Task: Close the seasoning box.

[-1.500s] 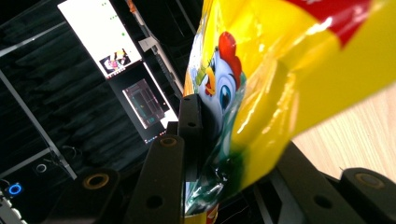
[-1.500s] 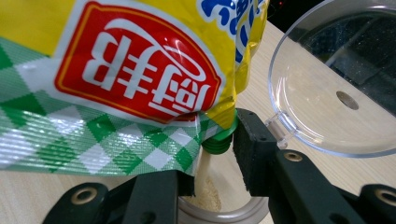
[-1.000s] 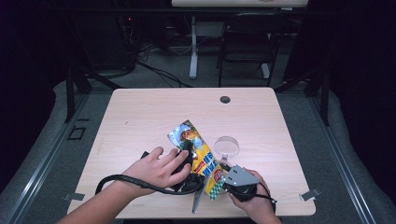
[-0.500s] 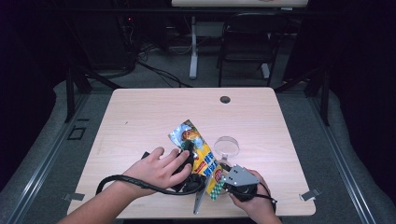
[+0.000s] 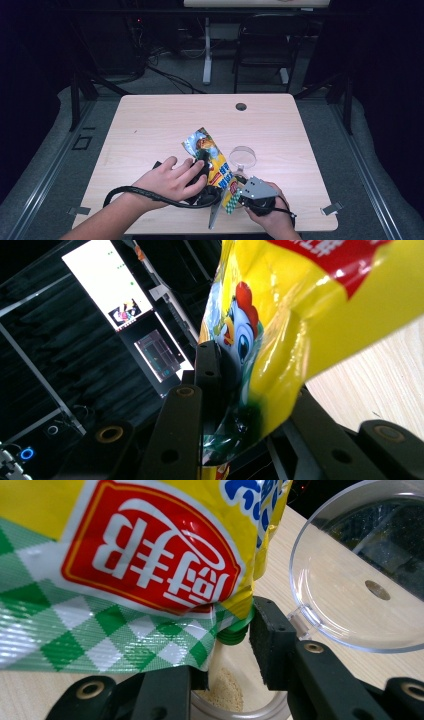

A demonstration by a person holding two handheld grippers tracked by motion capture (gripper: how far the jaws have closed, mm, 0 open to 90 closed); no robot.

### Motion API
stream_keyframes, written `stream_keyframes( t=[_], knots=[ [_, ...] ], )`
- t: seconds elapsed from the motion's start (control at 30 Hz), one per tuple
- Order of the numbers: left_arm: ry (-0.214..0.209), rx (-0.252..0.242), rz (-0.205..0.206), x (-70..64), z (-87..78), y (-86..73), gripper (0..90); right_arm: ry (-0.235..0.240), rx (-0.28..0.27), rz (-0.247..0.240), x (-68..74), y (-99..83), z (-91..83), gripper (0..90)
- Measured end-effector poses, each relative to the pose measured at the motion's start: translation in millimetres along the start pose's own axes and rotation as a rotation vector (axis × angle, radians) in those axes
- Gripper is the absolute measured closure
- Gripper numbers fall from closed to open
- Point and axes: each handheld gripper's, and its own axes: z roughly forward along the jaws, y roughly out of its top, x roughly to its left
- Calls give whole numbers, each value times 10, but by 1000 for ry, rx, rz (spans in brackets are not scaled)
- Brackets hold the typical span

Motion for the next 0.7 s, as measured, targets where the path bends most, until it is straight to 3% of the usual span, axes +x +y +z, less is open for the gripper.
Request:
stream_keyframes(
  t=[0.23,0.4,0.57,0.7],
  knots=[
    [12,-14,-6,-4,0,5,808,10,-12,9,1,-5,8,703],
    [2,3,7,6,-20,10,811,12,-14,6,7,-2,14,704],
    [-3,-6,-16,0,-12,25,817,14,-13,5,8,-6,19,703],
    [6,-6,-10,8,-20,30,821,9,-14,4,4,-10,17,704]
  ],
)
